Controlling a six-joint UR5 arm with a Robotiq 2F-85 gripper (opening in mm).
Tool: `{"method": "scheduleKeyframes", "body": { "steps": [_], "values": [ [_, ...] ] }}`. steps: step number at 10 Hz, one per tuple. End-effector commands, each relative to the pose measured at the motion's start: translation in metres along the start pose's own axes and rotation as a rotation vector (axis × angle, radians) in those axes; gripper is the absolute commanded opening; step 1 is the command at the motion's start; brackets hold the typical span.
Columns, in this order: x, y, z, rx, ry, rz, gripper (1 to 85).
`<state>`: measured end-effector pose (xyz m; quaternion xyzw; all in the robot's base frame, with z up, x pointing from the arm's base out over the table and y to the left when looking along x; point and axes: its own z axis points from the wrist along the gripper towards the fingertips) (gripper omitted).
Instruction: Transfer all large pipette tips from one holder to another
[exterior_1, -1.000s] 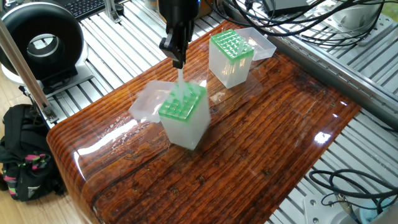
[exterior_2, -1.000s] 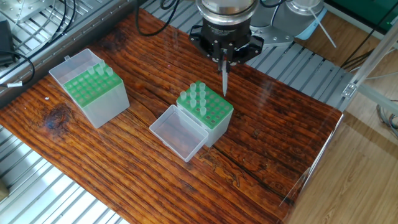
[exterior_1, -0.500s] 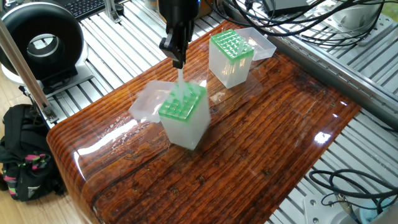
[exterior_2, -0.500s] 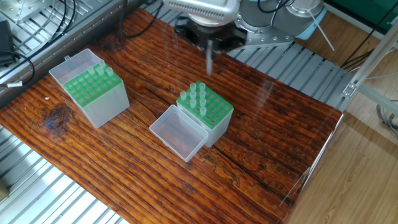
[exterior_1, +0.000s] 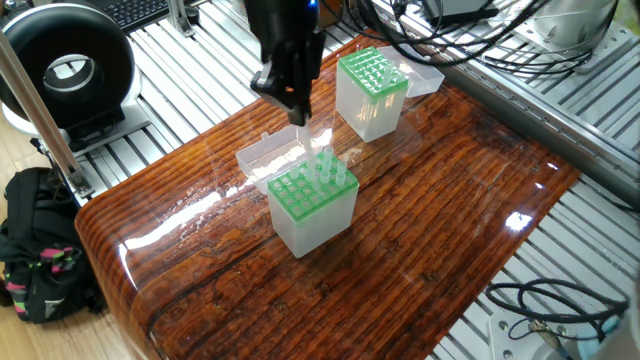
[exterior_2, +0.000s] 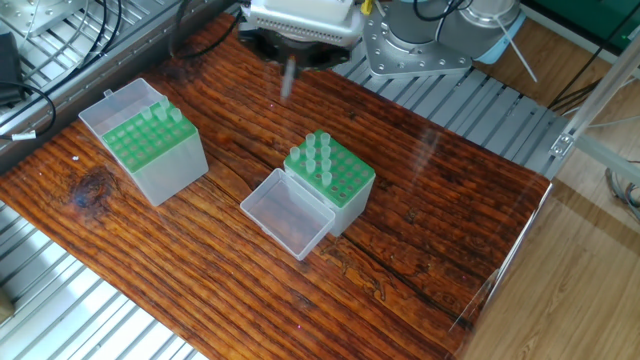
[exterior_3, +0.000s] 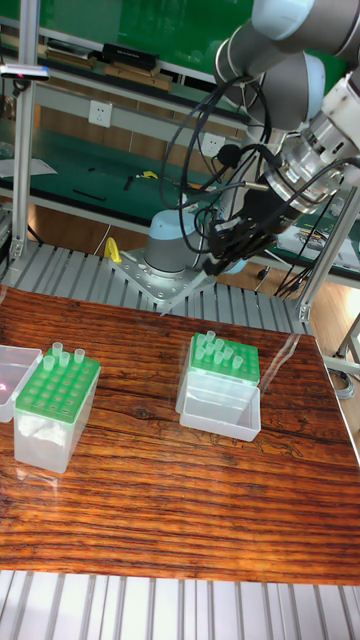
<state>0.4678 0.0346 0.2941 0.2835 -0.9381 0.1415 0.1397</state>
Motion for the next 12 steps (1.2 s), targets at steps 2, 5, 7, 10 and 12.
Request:
{"method": "scheduleKeyframes", "body": {
  "steps": [2, 5, 7, 10, 12],
  "values": [
    [-0.015, -0.018, 0.000, 0.064, -0.045, -0.067, 1.0],
    [-0.026, 0.006, 0.000, -0.032, -0.089, 0.062, 1.0],
    [-0.039, -0.016, -0.002, 0.051, -0.143, 0.103, 1.0],
    [-0.039, -0.029, -0.003, 0.102, -0.145, 0.046, 1.0],
    [-0.052, -0.057, -0.006, 0.027, -0.217, 0.003, 1.0]
  ]
}}
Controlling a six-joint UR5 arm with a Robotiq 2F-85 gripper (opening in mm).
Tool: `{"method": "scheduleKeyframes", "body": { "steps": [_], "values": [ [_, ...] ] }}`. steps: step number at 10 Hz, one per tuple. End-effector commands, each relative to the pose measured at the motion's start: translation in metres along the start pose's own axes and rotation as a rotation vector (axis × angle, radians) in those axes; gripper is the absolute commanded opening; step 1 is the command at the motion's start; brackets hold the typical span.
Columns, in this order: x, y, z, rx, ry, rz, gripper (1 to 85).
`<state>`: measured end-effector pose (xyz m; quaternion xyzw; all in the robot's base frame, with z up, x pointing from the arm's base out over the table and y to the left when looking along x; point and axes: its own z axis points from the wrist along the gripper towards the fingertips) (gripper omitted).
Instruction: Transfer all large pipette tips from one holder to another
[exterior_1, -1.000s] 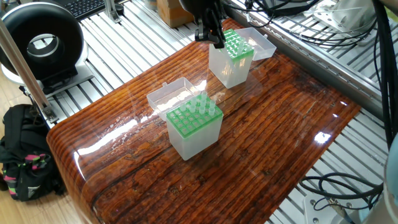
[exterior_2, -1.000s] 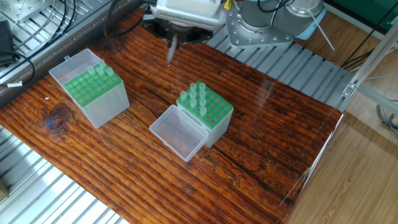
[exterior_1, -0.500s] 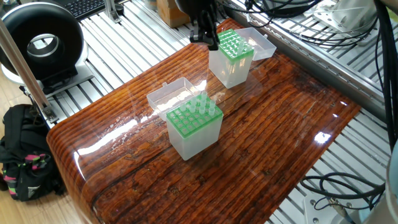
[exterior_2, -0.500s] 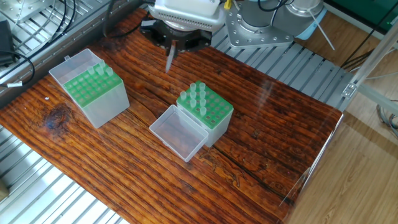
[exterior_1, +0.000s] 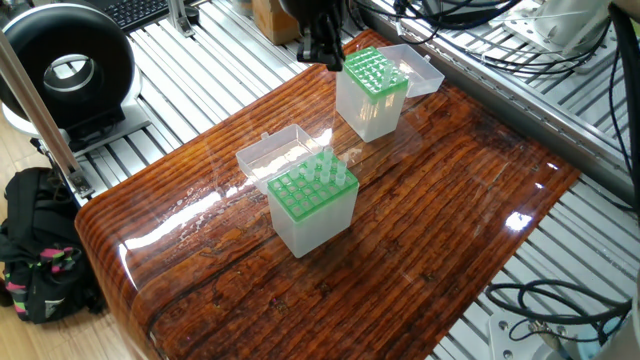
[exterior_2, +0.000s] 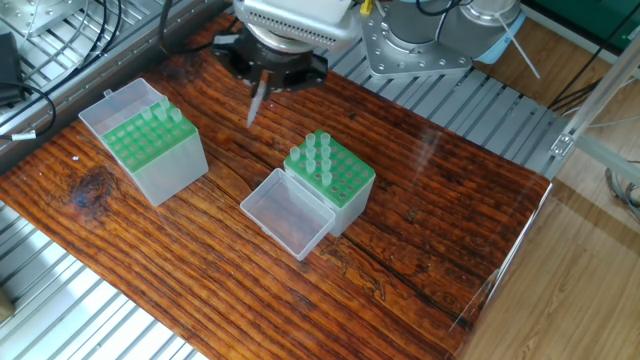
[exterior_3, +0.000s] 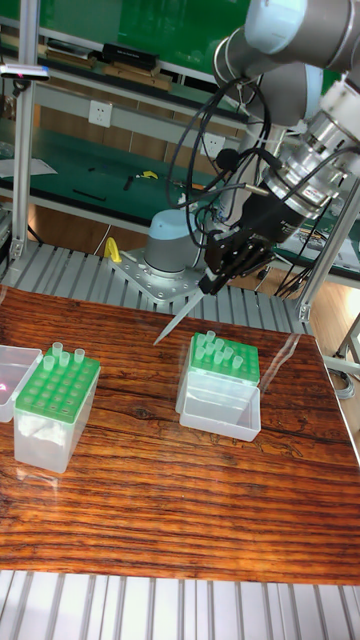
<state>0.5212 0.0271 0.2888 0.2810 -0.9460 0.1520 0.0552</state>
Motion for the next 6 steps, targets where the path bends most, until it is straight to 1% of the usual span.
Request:
{"method": "scheduleKeyframes", "body": {
  "steps": [1, 3, 4, 5, 6],
  "values": [
    [-0.018, -0.041, -0.001, -0.086, -0.097, -0.036, 1.0],
    [-0.028, -0.078, 0.007, -0.081, -0.152, -0.039, 1.0],
    [-0.033, -0.085, 0.015, -0.091, -0.188, -0.031, 1.0],
    [-0.039, -0.090, 0.024, -0.096, -0.237, -0.053, 1.0],
    [-0.039, -0.091, 0.030, -0.103, -0.258, -0.090, 1.0]
  ]
}}
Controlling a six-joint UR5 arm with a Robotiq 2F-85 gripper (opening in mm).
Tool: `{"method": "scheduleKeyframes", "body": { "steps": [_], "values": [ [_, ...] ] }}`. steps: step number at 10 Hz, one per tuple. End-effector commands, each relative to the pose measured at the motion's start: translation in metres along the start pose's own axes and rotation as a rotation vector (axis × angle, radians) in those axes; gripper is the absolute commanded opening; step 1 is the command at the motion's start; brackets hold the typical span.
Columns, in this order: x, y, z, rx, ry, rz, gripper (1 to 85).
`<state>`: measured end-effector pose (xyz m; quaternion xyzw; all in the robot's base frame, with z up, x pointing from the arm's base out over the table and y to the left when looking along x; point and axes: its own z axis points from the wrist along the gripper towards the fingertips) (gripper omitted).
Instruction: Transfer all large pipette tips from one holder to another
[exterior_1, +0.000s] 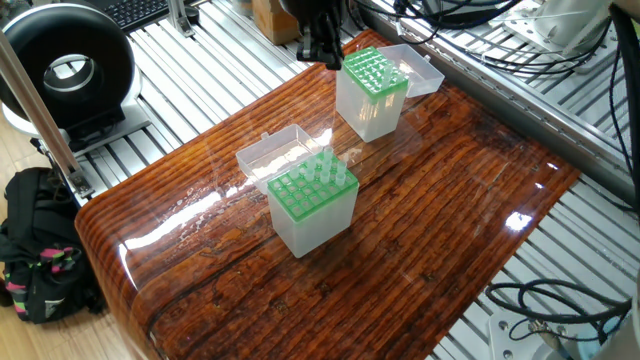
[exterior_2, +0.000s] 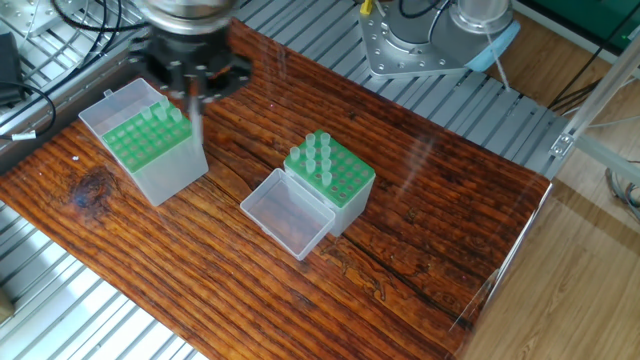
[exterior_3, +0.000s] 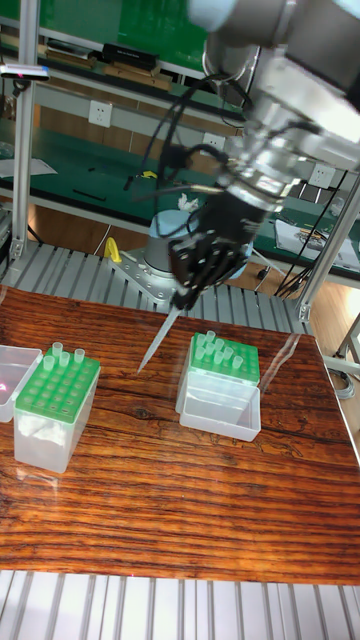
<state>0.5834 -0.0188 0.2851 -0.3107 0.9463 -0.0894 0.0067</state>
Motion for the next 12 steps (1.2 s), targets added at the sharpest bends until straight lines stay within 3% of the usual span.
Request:
{"method": "scheduleKeyframes", "body": {
  "steps": [1, 3, 4, 6, 7, 8, 9, 11, 12],
  "values": [
    [-0.002, -0.020, 0.014, -0.039, -0.081, -0.062, 1.0],
    [0.012, -0.004, 0.013, -0.100, -0.028, -0.009, 1.0],
    [0.010, -0.003, 0.013, -0.106, -0.032, 0.062, 1.0],
    [-0.009, -0.025, 0.013, -0.031, -0.104, 0.190, 1.0],
    [-0.013, -0.027, 0.013, -0.026, -0.121, 0.237, 1.0],
    [-0.007, -0.034, 0.011, -0.012, -0.117, 0.237, 1.0],
    [-0.005, -0.046, 0.006, -0.029, -0.134, 0.217, 1.0],
    [0.004, -0.064, -0.013, -0.120, -0.179, 0.177, 1.0],
    [0.016, -0.071, -0.018, -0.128, -0.179, 0.165, 1.0]
  ]
}}
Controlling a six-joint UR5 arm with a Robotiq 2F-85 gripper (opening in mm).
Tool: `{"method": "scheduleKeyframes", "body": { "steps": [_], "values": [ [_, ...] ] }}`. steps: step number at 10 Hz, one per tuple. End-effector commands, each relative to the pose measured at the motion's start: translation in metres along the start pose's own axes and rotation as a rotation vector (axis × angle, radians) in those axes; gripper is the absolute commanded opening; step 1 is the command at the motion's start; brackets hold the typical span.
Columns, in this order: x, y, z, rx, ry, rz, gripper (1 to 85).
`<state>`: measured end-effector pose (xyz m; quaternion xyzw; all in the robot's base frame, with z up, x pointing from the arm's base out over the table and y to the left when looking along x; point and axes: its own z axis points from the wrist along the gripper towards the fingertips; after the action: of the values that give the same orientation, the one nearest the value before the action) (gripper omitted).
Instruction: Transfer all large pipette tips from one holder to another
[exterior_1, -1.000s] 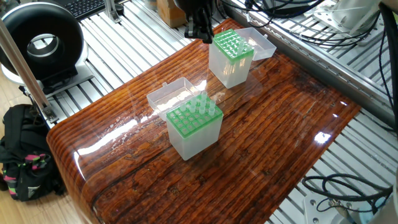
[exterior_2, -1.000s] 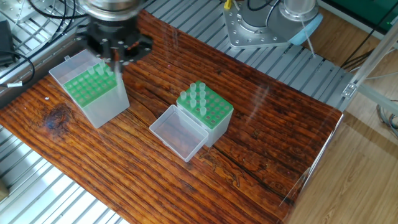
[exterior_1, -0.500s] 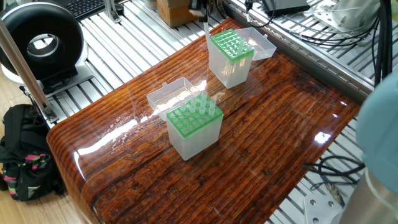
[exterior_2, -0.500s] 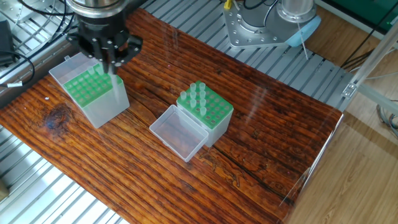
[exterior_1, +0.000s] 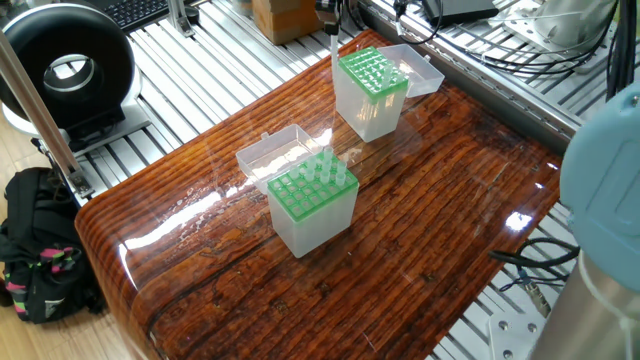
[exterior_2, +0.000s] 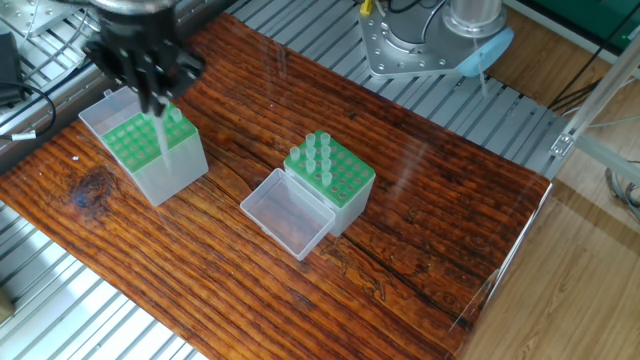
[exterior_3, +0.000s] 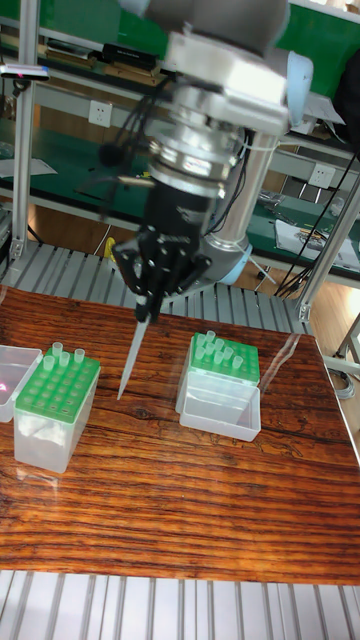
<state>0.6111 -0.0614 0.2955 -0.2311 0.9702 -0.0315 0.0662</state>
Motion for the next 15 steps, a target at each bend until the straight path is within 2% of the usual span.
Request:
{"method": "scheduleKeyframes", "body": {
  "steps": [1, 2, 3, 4, 8, 10, 12, 15],
  "values": [
    [0.018, -0.027, -0.023, -0.057, -0.038, -0.022, 1.0],
    [0.030, -0.027, -0.024, -0.074, -0.045, -0.031, 1.0],
    [0.043, -0.023, -0.025, -0.124, -0.055, -0.033, 1.0],
    [0.051, -0.027, -0.024, -0.143, -0.058, -0.049, 1.0],
    [0.053, -0.041, -0.011, -0.147, -0.074, -0.064, 1.0],
    [0.060, -0.050, -0.004, -0.128, -0.066, -0.073, 1.0],
    [0.066, -0.047, 0.003, -0.149, -0.069, -0.072, 1.0],
    [0.070, -0.032, 0.007, -0.191, -0.044, -0.043, 1.0]
  ]
}}
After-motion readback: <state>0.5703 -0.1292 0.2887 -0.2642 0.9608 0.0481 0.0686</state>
